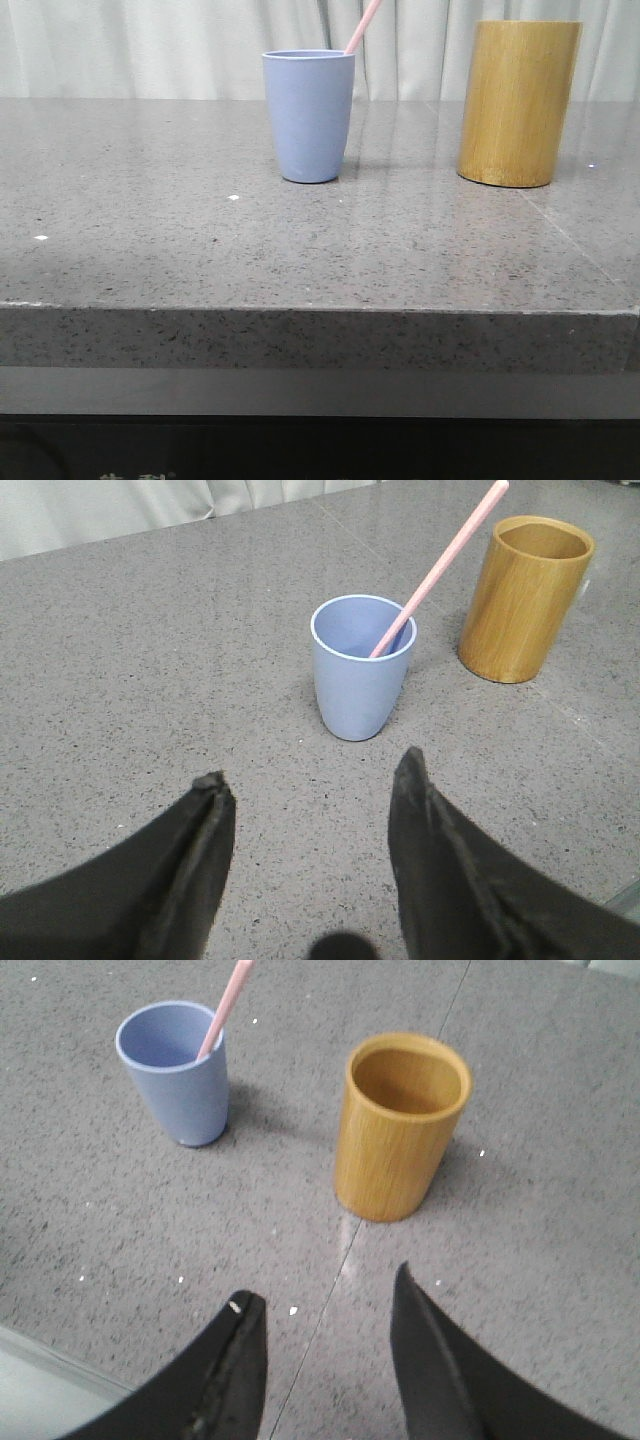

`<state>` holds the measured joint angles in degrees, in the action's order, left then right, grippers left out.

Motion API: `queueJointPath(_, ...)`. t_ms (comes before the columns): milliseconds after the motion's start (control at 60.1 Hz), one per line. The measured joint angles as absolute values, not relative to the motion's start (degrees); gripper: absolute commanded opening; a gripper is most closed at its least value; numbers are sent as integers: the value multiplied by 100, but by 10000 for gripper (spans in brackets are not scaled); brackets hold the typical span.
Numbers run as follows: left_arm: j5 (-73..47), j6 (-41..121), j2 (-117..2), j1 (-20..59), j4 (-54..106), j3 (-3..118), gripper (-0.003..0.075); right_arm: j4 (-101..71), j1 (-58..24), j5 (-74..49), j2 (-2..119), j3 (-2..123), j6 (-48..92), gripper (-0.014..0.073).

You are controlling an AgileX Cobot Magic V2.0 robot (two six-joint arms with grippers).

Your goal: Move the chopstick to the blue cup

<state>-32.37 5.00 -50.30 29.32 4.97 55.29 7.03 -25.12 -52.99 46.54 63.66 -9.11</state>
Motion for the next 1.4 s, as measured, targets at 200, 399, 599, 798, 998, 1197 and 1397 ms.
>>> queueJointPath(200,-3237,500,-5030,2932,497,5529,349,404,-2512,-4957,3882,5452,-965,330)
queueJointPath(399,-3237,500,-5030,2932,497,5529,297,377,-2512,-4747,3514,4952,-970,316)
queueJointPath(599,-3237,500,-5030,2932,497,5529,87,412,-2512,-4678,3477,4903,-970,83)
queueJointPath(798,-3237,500,-5030,2932,497,5529,-19,420,-2512,-4678,3477,4903,-978,-67)
queueJointPath(998,-3237,500,-5030,2932,497,5529,-19,420,-2512,-4678,3477,4903,-978,-68)
queueJointPath(1197,-3237,500,-5030,2932,497,5529,-19,423,-2512,-4678,3477,4903,-978,-68)
queueJointPath(1397,-3141,500,-4985,2932,497,5426,-19,433,-2512,-4678,3477,4903,-978,-68)
